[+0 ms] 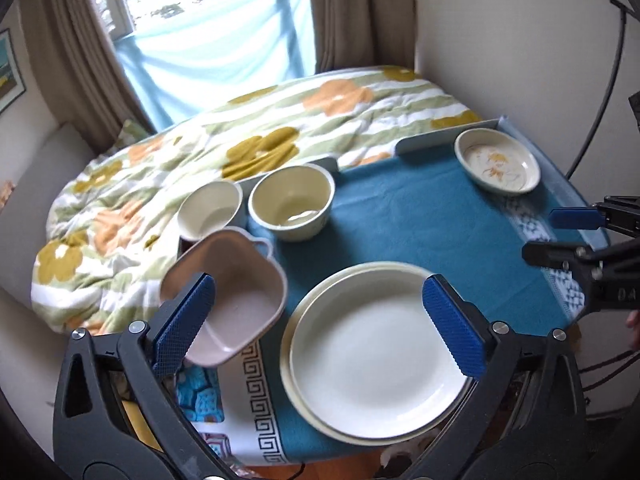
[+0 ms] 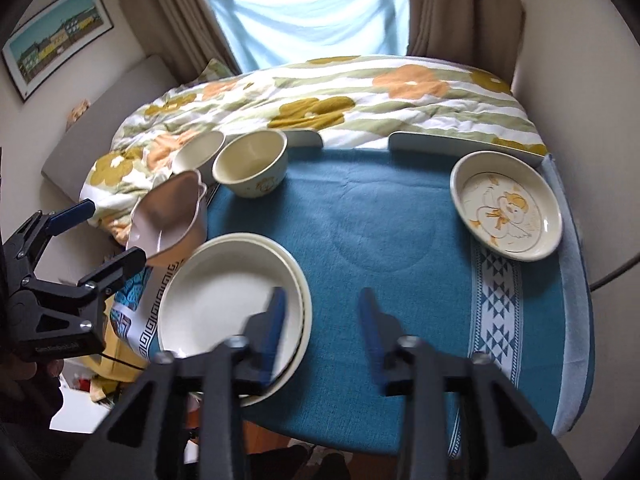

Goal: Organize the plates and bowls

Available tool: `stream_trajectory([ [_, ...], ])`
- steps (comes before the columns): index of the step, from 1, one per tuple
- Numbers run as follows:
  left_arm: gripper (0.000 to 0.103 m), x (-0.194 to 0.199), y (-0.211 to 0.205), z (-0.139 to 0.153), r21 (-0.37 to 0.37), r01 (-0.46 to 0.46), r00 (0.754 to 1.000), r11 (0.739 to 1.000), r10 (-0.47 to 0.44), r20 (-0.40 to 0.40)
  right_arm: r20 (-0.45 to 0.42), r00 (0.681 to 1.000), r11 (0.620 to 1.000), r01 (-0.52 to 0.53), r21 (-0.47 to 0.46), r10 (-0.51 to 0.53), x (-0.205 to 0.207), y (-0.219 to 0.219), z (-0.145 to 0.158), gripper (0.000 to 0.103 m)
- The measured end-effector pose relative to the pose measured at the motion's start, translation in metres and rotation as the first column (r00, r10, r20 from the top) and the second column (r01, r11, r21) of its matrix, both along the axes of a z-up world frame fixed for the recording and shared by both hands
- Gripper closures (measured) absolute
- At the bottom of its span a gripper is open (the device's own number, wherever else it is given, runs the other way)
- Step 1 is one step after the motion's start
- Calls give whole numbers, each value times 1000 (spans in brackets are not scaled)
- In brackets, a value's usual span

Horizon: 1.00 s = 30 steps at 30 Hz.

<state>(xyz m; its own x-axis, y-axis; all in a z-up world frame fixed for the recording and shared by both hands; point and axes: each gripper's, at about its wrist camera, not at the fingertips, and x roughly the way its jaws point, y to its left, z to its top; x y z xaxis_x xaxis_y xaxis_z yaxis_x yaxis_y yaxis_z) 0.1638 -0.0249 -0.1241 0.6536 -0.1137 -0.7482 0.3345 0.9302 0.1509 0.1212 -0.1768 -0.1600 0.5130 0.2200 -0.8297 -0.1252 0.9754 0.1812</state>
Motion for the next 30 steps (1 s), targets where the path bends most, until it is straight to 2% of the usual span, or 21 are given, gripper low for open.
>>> stream_trajectory([
  [1, 0, 6, -8, 5, -13, 27, 1000, 1000, -28, -10, 11, 999, 999, 34, 8, -34, -5, -9, 5, 0],
  [3, 0, 19, -25, 13, -61, 93, 995, 994, -95, -30, 37, 994, 994, 105, 3, -105, -16, -28, 15, 0],
  [5, 0, 33, -47, 22, -114, 170, 983, 979, -177, -51, 43, 983, 982, 178, -63, -176, -24, -45, 22, 0],
  [7, 0, 45, -72, 33, -165, 266, 958, 950, -280, -63, 41, 970, 965, 244, -92, -241, -30, -65, 29, 0],
  [9, 0, 58, -100, 46, -218, 354, 925, 909, -375, -61, 60, 953, 951, 301, -73, -297, -35, -88, 40, 0],
  [12, 0, 81, -140, 59, -278, 431, 881, 858, -467, -74, 82, 932, 929, 360, -84, -353, -35, -113, 55, 0],
  [14, 0, 100, -166, 55, -283, 467, 857, 837, -508, -88, 113, 917, 913, 394, -111, -382, -32, -126, 61, 0],
  [16, 0, 120, -190, 40, -269, 487, 838, 831, -531, -123, 130, 899, 896, 431, -110, -417, -25, -142, 58, 0],
  [18, 0, 143, -211, 19, -297, 484, 820, 823, -545, -173, 104, 890, 892, 450, -39, -444, -13, -161, 44, 0],
  [20, 1, 164, -229, -5, -317, 470, 805, 824, -548, -229, 64, 879, 882, 469, 52, -472, 1, -184, 20, 0],
  [23, 10, 194, -250, -46, -317, 443, 787, 839, -533, -311, -10, 851, 843, 521, 133, -525, 24, -207, -24, 3],
  [25, 25, 212, -263, -77, -291, 439, 767, 850, -523, -371, -33, 831, 809, 549, 208, -556, 34, -216, -45, 10],
  [27, 34, 229, -272, -107, -260, 432, 750, 864, -504, -429, -66, 815, 783, 572, 245, -575, 44, -222, -64, 25],
  [30, 44, 249, -281, -140, -250, 409, 731, 878, -479, -486, -126, 808, 767, 586, 261, -575, 63, -228, -88, 39],
])
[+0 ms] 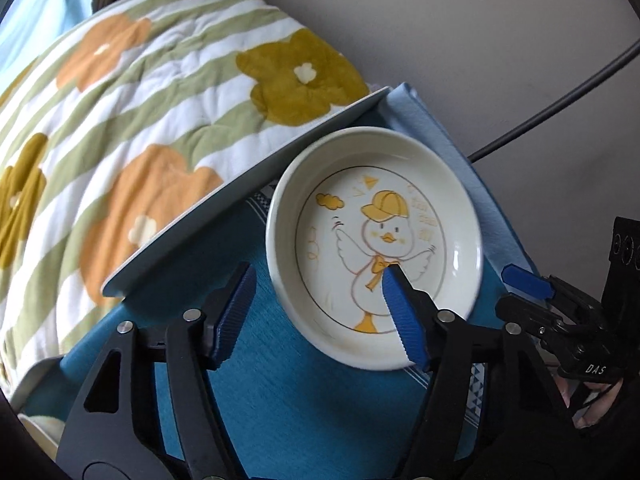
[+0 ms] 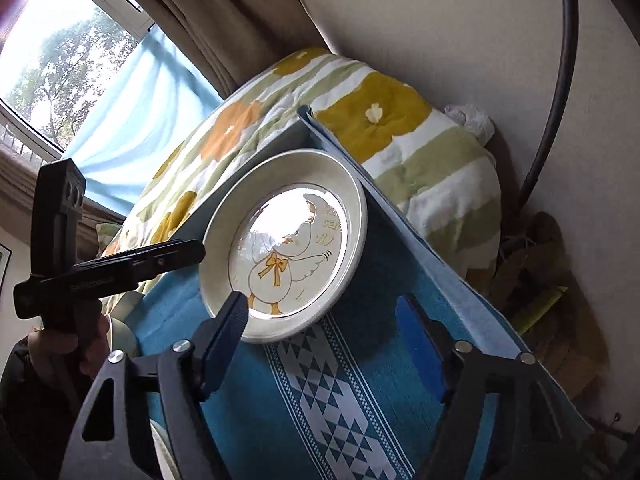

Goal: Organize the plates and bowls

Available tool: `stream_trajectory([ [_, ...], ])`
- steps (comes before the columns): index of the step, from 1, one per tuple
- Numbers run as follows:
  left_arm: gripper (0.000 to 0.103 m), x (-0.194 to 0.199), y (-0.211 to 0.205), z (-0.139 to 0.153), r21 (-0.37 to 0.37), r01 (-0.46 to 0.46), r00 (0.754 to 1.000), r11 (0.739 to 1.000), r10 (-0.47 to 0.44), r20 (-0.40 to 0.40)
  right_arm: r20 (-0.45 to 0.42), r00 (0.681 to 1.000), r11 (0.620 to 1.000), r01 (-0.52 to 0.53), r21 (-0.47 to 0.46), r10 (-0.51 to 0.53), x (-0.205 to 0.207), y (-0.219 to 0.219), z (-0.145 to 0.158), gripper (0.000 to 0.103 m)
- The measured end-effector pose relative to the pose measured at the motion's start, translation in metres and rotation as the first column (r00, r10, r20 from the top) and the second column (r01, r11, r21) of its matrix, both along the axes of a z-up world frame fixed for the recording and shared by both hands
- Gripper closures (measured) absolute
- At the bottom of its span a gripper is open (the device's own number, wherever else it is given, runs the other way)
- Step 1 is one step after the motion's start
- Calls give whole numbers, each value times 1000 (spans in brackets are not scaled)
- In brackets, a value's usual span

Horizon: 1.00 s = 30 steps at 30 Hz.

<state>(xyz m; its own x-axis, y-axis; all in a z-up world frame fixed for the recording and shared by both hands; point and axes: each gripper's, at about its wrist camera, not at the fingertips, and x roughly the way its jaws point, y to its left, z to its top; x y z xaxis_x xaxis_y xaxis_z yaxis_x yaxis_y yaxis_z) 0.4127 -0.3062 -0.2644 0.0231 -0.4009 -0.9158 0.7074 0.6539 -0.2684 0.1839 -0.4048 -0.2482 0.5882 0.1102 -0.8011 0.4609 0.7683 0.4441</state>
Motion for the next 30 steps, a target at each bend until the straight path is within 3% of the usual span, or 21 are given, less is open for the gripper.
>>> stream_trajectory([
  [3, 56, 12, -5, -17, 14, -4, 999, 1000, 5, -34, -24, 999, 1000, 23, 18, -22, 11, -6, -14, 45],
  [8, 64, 25, -10, -26, 9, -12, 999, 1000, 12, -41, -37, 998, 998, 61, 23, -60, 20, -16, -25, 53],
  [10, 72, 29, -12, -26, 8, -13, 999, 1000, 14, -44, -34, 997, 997, 69, 30, -68, 22, -17, -27, 57],
  [13, 85, 31, -15, -27, 15, -5, 999, 1000, 6, -35, -36, 997, 998, 63, 29, -62, 26, -16, -29, 70],
  [17, 88, 31, -13, -28, 15, -8, 1000, 1000, 8, -19, -51, 997, 998, 60, 22, -59, 31, -13, -31, 88],
  [24, 89, 26, -13, -22, 30, -8, 1000, 1000, 8, 10, -52, 998, 999, 47, 27, -46, 31, -15, -32, 88],
  [30, 89, 16, 1, 0, 0, -31, 999, 1000, 31, 32, -19, 1000, 1000, 10, 1, -10, 27, -11, -13, 88],
])
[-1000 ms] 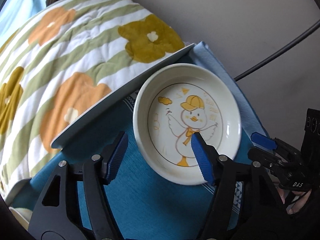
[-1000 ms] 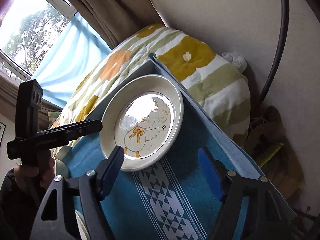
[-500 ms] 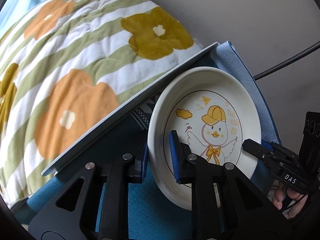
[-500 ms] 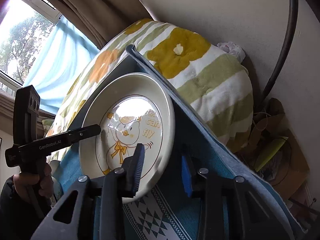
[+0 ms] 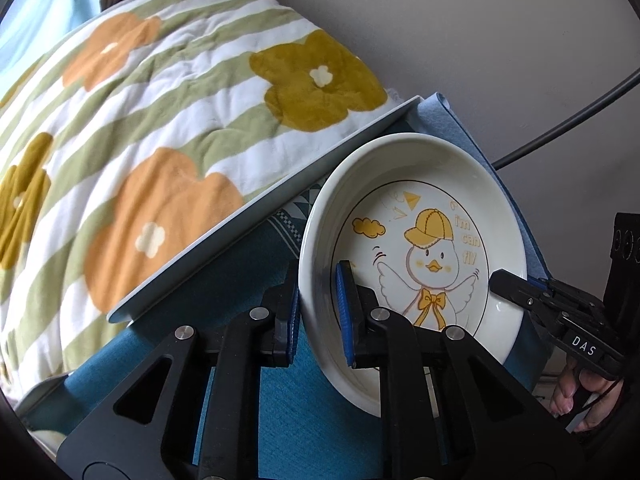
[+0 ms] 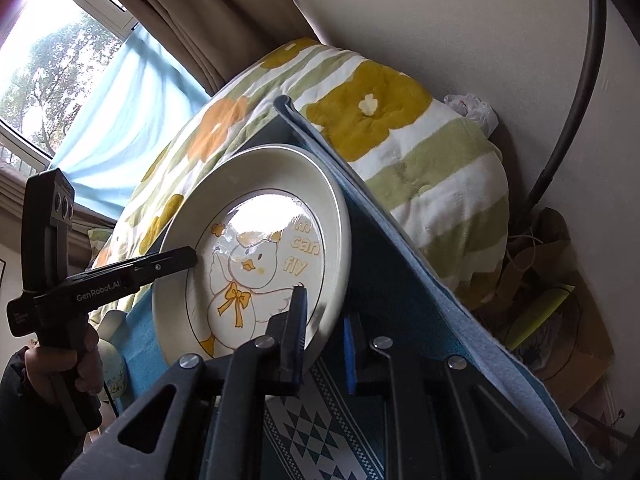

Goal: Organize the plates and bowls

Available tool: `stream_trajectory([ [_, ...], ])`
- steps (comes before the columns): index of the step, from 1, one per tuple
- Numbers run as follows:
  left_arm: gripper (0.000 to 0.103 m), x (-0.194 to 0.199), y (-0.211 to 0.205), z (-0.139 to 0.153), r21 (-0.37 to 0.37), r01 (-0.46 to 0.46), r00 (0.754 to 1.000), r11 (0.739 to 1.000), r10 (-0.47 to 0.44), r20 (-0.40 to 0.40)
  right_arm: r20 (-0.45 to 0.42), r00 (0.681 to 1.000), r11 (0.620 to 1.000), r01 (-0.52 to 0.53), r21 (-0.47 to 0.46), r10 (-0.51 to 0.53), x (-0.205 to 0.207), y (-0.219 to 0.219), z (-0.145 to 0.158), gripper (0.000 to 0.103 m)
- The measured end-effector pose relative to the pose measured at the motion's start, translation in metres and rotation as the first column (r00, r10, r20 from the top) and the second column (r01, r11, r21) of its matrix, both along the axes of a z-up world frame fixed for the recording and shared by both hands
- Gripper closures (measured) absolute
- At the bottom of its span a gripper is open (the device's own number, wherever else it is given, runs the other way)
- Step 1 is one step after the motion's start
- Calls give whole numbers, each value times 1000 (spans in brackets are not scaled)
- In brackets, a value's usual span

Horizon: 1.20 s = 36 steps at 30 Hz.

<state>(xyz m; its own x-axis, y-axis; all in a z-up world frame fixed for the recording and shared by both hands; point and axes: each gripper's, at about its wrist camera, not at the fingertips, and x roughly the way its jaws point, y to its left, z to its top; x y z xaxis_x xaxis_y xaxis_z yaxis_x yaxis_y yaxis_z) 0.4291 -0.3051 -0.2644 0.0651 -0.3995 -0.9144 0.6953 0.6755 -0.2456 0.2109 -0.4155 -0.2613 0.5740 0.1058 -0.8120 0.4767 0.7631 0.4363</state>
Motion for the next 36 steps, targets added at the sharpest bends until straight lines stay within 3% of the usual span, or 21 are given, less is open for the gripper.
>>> stream_trajectory([
  [9, 89, -42, 56, 71, -64, -82, 993, 995, 87, 80, 58, 993, 994, -95, -54, 98, -19, 34, 61, 88],
  [15, 89, -90, 118, 112, -105, -159, 980, 982, 170, 106, 88, 977, 978, -186, -93, 194, -42, 74, 106, 88],
  [19, 89, -131, 160, 131, -132, -202, 969, 971, 218, 120, 96, 962, 964, -243, -112, 254, -61, 103, 121, 88],
  [27, 89, -195, 232, 116, -119, -337, 933, 934, 348, 92, 78, 923, 924, -366, -113, 376, -86, 154, 106, 88],
  [36, 89, -257, 297, 77, -87, -538, 839, 838, 542, 36, 42, 850, 851, -523, -50, 525, -95, 195, 59, 88],
])
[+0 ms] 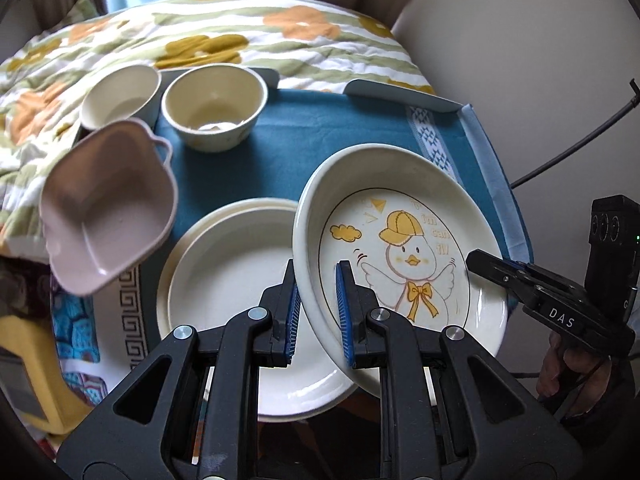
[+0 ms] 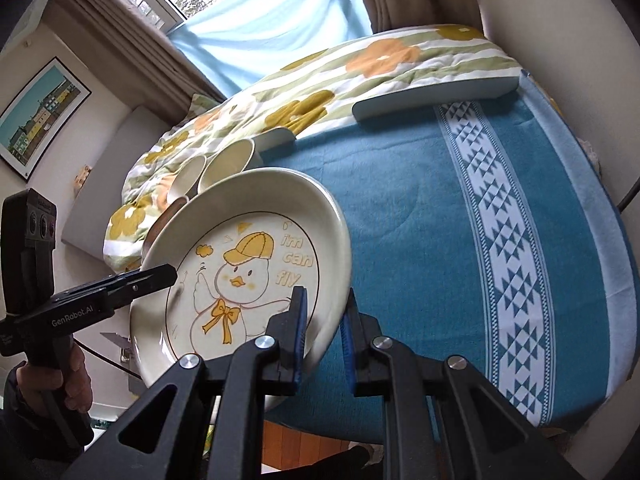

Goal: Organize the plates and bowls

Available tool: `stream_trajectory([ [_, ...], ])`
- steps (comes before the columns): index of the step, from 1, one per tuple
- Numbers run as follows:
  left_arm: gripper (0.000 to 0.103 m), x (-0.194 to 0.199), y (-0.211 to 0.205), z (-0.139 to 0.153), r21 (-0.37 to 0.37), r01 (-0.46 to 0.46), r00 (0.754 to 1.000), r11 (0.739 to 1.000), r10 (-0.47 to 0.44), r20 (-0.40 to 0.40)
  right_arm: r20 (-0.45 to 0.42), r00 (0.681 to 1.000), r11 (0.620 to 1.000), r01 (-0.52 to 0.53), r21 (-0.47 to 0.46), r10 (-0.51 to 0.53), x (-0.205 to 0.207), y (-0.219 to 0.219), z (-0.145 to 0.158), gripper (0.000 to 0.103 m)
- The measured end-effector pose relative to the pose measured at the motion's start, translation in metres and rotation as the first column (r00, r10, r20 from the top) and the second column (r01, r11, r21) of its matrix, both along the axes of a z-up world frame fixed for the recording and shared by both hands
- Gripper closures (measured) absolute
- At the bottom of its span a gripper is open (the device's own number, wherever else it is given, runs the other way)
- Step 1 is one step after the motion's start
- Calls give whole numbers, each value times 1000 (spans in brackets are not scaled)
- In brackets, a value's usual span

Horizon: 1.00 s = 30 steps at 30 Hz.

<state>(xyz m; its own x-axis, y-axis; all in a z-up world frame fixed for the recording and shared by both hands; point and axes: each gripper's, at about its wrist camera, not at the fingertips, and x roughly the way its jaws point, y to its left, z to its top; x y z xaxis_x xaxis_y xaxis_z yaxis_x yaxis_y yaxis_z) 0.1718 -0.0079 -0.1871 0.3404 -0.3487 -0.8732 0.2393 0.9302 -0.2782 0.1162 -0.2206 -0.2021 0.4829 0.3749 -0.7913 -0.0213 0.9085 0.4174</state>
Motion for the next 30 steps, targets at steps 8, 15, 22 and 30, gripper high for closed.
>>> stream_trajectory([
  [8, 89, -18, 31, -34, 6, -111, 993, 994, 111, -36, -7, 992, 992, -124, -5, 124, 13, 27, -25, 88],
  [15, 89, -23, 40, -55, 1, -149, 988, 989, 149, -42, -5, 984, 983, -179, -49, 179, 24, 46, -30, 88],
  [22, 89, -24, 44, -69, 24, -171, 984, 985, 172, -49, -16, 977, 975, -212, -73, 211, 28, 56, -32, 88],
  [30, 88, -22, 36, -76, 127, -138, 989, 982, 142, -25, -28, 976, 972, -217, -93, 216, 31, 63, -35, 88],
])
